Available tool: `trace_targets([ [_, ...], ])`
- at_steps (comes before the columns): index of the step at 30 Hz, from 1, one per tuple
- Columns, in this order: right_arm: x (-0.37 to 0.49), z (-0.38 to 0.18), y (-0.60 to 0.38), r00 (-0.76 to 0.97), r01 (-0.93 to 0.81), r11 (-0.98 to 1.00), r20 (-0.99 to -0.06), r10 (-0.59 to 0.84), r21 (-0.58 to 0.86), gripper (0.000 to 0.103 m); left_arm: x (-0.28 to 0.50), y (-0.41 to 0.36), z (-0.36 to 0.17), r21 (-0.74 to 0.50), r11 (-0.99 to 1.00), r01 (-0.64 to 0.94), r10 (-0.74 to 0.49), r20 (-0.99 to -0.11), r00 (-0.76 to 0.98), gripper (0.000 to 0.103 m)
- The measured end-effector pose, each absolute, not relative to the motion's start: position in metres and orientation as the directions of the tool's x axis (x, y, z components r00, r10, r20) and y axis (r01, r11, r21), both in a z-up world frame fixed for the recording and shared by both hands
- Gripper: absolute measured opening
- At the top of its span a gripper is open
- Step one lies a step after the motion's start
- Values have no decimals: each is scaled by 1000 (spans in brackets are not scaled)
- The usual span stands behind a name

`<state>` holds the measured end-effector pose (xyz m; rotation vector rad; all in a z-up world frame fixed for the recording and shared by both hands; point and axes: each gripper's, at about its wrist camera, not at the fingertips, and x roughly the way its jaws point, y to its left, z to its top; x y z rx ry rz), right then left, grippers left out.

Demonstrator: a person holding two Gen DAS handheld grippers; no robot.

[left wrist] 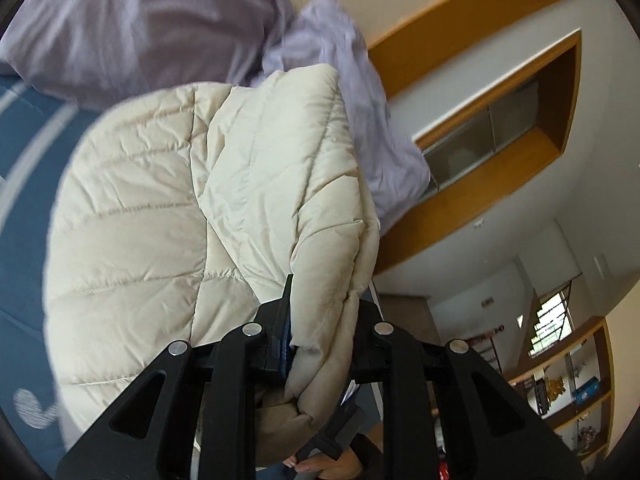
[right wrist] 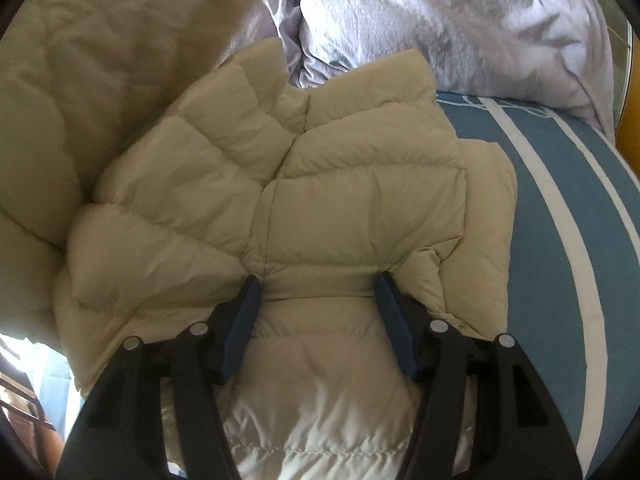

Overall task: Fold large clothes
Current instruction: 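Lift the hem end and fold it toward the collar with the left tool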

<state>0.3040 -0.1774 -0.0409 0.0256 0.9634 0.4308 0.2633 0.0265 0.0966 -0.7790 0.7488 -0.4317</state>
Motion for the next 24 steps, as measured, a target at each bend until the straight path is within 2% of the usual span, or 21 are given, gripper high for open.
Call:
trace_targets([
  [10, 300, -35, -199, 488, -322, 894, -755, 438, 310, 60, 296, -35, 67, -723, 687, 68, -626, -542, 561, 20],
  [16, 291, -29, -214, 501, -309, 897, -747, 437, 317, 59, 301, -44, 56, -703, 709, 54, -615, -580, 534, 21],
  [19, 281, -25, -224, 512, -302, 897, -738, 439, 324, 59, 300, -44, 56, -700, 712, 53, -618, -588, 521, 28],
  [23, 273, -17, -239, 534, -279, 902, -727, 431, 330, 59, 288, -46, 60, -708, 702, 79, -639, -576, 511, 58],
  [24, 271, -15, -243, 543, -268, 906, -725, 423, 328, 59, 286, -47, 63, -708, 701, 84, -639, -572, 515, 61],
])
